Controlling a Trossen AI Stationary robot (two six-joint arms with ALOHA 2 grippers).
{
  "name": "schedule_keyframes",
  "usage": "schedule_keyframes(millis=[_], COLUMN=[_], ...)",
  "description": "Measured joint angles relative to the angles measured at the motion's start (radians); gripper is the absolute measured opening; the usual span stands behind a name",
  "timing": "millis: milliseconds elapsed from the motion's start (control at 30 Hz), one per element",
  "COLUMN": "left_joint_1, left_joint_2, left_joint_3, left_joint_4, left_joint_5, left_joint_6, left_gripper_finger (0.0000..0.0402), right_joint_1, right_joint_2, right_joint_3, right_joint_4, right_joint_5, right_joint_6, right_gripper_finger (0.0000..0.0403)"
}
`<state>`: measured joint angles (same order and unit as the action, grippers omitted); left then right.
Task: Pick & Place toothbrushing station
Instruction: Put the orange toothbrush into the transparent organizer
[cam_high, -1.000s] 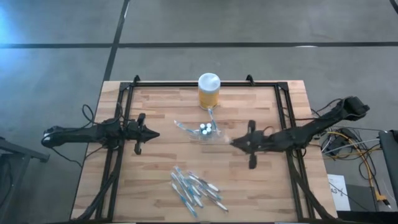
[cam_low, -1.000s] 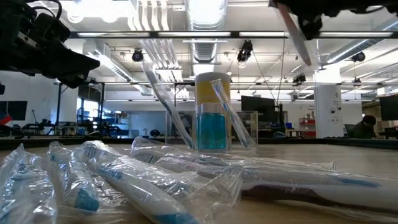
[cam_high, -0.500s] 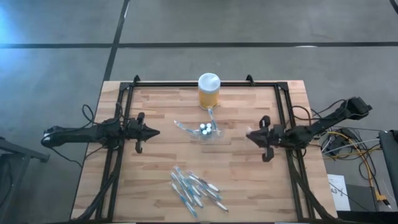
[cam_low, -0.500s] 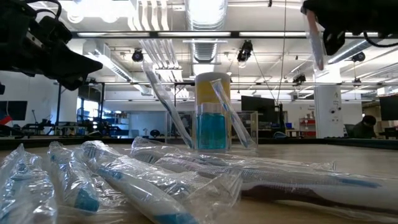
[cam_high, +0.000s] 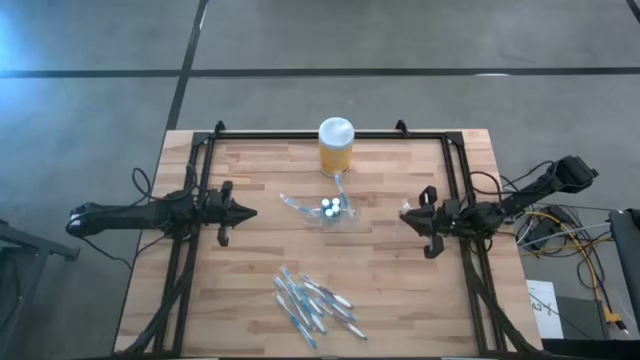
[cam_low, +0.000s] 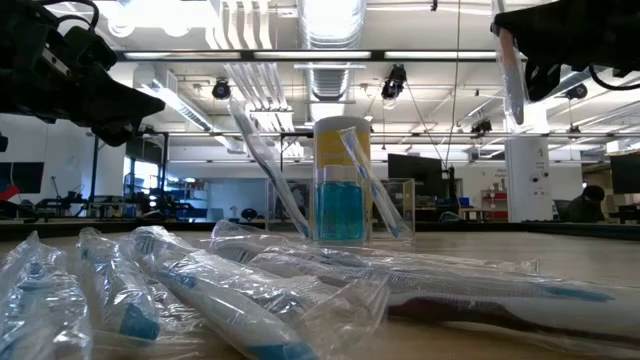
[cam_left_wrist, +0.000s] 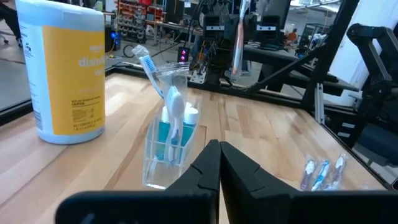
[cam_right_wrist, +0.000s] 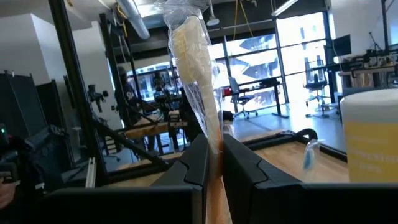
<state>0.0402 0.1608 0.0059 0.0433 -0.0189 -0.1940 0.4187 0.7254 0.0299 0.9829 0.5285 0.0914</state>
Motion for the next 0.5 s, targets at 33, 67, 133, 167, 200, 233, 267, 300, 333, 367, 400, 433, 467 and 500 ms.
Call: schedule_keyframes(millis=[33, 67, 133, 167, 200, 233, 267, 300, 333, 367, 400, 433, 467, 500], left_joint_1=[0.0, 0.0, 0.0, 0.0, 0.0, 0.0, 0.0, 0.0, 0.0, 0.0, 0.0, 0.0, 0.0, 0.0], left_joint_2=[0.0, 0.0, 0.0, 0.0, 0.0, 0.0, 0.0, 0.0, 0.0, 0.0, 0.0, 0.0, 0.0, 0.0], left_joint_3=[0.0, 0.0, 0.0, 0.0, 0.0, 0.0, 0.0, 0.0, 0.0, 0.0, 0.0, 0.0, 0.0, 0.0], left_joint_4=[0.0, 0.0, 0.001, 0.001, 0.001, 0.002, 0.002, 0.003, 0.006, 0.009, 0.01, 0.009, 0.009, 0.01], left_joint_5=[0.0, 0.0, 0.0, 0.0, 0.0, 0.0, 0.0, 0.0, 0.0, 0.0, 0.0, 0.0, 0.0, 0.0], left_joint_6=[0.001, 0.001, 0.001, 0.001, -0.001, -0.007, -0.012, -0.018, -0.02, -0.021, -0.022, -0.022, -0.023, -0.023], left_gripper_finger=[0.0006, 0.0006, 0.0009, 0.001, 0.0012, 0.0013, 0.0014, 0.0014, 0.0014, 0.0014, 0.0013, 0.0012, 0.001, 0.0009], right_joint_1=[0.0, 0.0, 0.0, -0.001, -0.001, -0.001, -0.001, -0.003, -0.008, -0.015, -0.021, -0.03, -0.039, -0.05], right_joint_2=[0.009, 0.022, 0.057, 0.082, 0.106, 0.132, 0.156, 0.183, 0.211, 0.238, 0.265, 0.288, 0.31, 0.331], right_joint_3=[0.01, 0.025, 0.07, 0.103, 0.14, 0.18, 0.223, 0.265, 0.303, 0.337, 0.371, 0.404, 0.431, 0.458], right_joint_4=[0.0, 0.001, -0.001, -0.013, -0.032, -0.059, -0.088, -0.108, -0.117, -0.117, -0.116, -0.115, -0.114, -0.112], right_joint_5=[0.01, 0.021, 0.024, 0.022, 0.019, 0.017, 0.017, 0.018, 0.02, 0.021, 0.021, 0.021, 0.021, 0.021], right_joint_6=[0.001, 0.001, -0.006, -0.018, -0.032, -0.046, -0.062, -0.081, -0.103, -0.126, -0.148, -0.169, -0.19, -0.21], right_gripper_finger=[0.0023, 0.0023, 0.0023, 0.0023, 0.0023, 0.0023, 0.0023, 0.0023, 0.0023, 0.0023, 0.0023, 0.0023, 0.0023, 0.0023])
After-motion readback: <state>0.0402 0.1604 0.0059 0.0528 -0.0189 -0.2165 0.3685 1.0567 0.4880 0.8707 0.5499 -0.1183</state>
